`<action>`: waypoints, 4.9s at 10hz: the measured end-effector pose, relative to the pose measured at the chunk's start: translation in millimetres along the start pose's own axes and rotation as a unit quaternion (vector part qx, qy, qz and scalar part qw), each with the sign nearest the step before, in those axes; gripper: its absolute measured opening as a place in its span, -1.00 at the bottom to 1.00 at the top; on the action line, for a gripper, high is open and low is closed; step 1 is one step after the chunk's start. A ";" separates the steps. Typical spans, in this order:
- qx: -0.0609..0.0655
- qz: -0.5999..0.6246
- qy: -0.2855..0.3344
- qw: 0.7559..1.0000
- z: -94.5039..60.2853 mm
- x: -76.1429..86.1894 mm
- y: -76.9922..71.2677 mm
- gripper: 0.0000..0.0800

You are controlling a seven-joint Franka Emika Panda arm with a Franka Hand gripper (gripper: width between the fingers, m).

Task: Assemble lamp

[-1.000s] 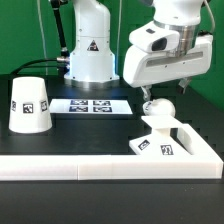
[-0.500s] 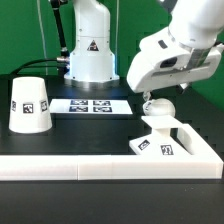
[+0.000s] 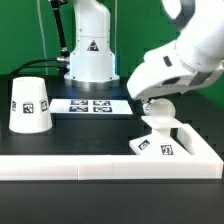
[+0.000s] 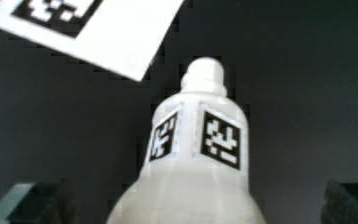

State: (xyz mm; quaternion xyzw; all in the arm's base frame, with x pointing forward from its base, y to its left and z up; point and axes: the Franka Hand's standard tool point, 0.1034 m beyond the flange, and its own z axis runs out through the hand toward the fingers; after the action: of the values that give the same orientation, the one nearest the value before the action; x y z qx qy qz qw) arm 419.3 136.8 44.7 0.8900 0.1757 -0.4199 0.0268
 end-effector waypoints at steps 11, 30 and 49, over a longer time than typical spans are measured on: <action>0.007 -0.005 -0.034 0.999 29.6 21.0 -0.7 0.75; 0.029 -0.029 0.094 0.995 -92.4 -21.7 62.1 0.44; -0.119 -0.084 0.527 0.837 -151.5 -17.2 94.3 0.44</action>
Offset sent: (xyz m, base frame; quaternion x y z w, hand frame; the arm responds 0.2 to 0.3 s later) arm -0.0045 -0.0012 -0.0146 -0.0043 0.0130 -0.0080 0.9999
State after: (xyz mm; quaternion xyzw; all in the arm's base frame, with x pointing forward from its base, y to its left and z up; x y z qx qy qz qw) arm 552.6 73.0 146.2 0.9486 0.2858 0.1361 0.0010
